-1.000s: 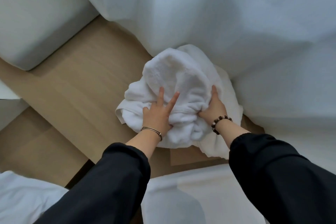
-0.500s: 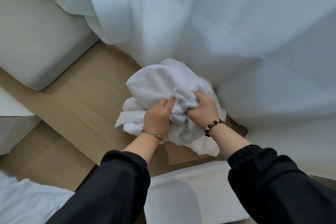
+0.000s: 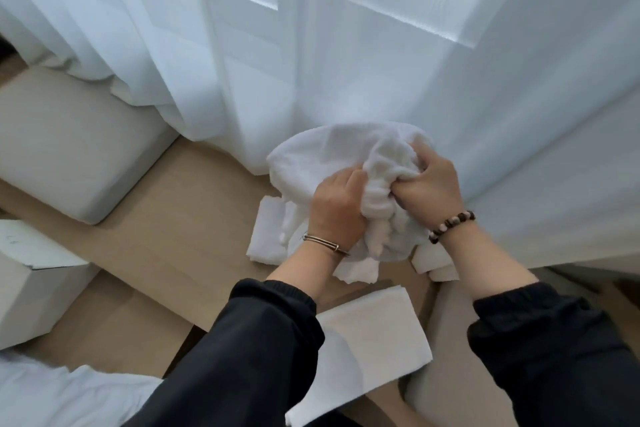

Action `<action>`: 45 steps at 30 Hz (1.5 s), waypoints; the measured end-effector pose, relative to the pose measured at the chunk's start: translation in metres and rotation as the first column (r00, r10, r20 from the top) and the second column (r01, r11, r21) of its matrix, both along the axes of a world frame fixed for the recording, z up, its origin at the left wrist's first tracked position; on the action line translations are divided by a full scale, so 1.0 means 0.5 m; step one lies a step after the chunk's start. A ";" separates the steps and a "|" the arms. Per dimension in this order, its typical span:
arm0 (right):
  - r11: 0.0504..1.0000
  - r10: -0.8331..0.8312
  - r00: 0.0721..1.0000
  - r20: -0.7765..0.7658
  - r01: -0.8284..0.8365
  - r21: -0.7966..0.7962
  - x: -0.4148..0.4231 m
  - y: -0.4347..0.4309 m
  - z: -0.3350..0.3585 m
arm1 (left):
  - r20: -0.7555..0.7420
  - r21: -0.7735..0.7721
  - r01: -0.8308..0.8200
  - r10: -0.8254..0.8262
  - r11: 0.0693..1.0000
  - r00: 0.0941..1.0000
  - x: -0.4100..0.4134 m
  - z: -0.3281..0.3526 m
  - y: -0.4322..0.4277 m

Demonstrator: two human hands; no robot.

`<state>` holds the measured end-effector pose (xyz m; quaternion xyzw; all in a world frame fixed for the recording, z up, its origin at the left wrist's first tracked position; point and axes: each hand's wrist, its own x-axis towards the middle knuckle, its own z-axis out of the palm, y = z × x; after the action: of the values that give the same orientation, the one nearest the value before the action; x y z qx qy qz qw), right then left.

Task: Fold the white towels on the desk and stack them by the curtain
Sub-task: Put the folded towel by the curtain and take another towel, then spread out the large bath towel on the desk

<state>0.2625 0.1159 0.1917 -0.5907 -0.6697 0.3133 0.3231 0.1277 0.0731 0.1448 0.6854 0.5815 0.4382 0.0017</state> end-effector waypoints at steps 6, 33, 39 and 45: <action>0.988 -0.144 0.971 -0.190 0.151 0.020 0.122 -0.085 0.116 | -0.036 0.119 0.079 -0.075 0.990 0.997 0.122 0.127 -0.050; 0.692 -0.718 0.676 0.168 0.718 0.072 0.619 -0.647 0.537 | 0.009 -0.143 0.814 -0.822 0.563 0.570 0.637 0.559 -0.395; 0.467 -0.867 0.428 0.255 0.877 0.112 0.776 -0.869 0.574 | 0.079 -0.251 0.930 -0.952 0.269 0.297 0.853 0.599 -0.561; 0.205 -0.943 0.153 0.295 0.967 0.154 0.934 -1.114 0.608 | 0.213 -0.338 0.939 -0.968 0.053 0.132 1.092 0.606 -0.780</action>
<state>0.7297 -0.4412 0.4960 -0.9327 -0.1782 -0.0393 0.3110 0.6736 -0.3171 0.4476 0.8946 0.0589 0.1752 0.4068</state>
